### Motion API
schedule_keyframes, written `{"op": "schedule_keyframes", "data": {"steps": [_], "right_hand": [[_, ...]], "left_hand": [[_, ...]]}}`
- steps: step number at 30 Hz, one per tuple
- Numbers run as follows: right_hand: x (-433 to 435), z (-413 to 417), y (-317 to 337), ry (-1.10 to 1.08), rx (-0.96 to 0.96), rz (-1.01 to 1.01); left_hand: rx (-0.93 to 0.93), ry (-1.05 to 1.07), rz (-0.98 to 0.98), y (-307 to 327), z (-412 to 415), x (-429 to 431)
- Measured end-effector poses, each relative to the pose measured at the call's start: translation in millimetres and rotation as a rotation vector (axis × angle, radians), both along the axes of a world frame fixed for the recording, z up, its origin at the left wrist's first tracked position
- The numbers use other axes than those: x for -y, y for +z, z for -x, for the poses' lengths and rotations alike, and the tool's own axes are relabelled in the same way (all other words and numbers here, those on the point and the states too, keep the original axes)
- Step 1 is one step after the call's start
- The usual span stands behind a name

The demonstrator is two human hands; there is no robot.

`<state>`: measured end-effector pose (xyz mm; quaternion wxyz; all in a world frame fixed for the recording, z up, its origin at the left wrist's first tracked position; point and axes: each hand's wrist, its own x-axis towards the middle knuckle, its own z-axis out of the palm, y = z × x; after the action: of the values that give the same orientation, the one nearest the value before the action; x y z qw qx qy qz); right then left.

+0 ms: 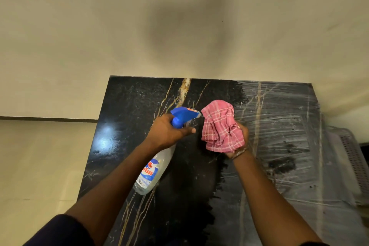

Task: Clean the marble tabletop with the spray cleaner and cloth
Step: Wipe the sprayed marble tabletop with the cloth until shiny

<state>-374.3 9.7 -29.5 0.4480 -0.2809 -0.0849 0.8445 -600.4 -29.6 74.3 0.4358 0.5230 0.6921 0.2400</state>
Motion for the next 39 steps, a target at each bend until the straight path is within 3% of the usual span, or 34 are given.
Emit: {"op": "schedule_keyframes", "data": {"steps": [8, 14, 19, 21, 23, 25, 26, 28, 30, 39], "right_hand": [[11, -11, 1, 0.018, -0.186, -0.008], [23, -14, 27, -0.051, -0.039, 0.01], [13, -24, 22, -0.212, 0.298, 0.106], [3, -29, 24, -0.261, 0.767, -0.008], [-13, -36, 26, -0.218, 1.206, -0.265], [-31, -45, 18, -0.063, 1.539, -0.601], [-43, -49, 10, 0.134, 1.742, -0.768], [-59, -49, -1, 0.672, 2.036, -0.879], [-63, -43, -4, 0.902, 2.102, -0.885], [-70, 13, 6, 0.845, 2.017, -1.026]], "left_hand": [[-0.019, -0.01, -0.064, 7, -12, 16], [-0.038, -0.01, -0.107, 4, -28, 18], [-0.024, 0.016, -0.076, 1, -48, 12], [-0.003, 0.035, -0.066, -4, -54, 9], [0.012, 0.063, -0.036, -9, -61, 4], [0.013, 0.103, -0.016, -12, -67, -4], [0.006, 0.122, -0.012, -14, -70, -9], [-0.014, 0.154, -0.011, -16, -78, -20], [-0.033, 0.182, -0.018, -16, -86, -30], [-0.031, 0.274, -0.04, -23, -113, -70]]}}
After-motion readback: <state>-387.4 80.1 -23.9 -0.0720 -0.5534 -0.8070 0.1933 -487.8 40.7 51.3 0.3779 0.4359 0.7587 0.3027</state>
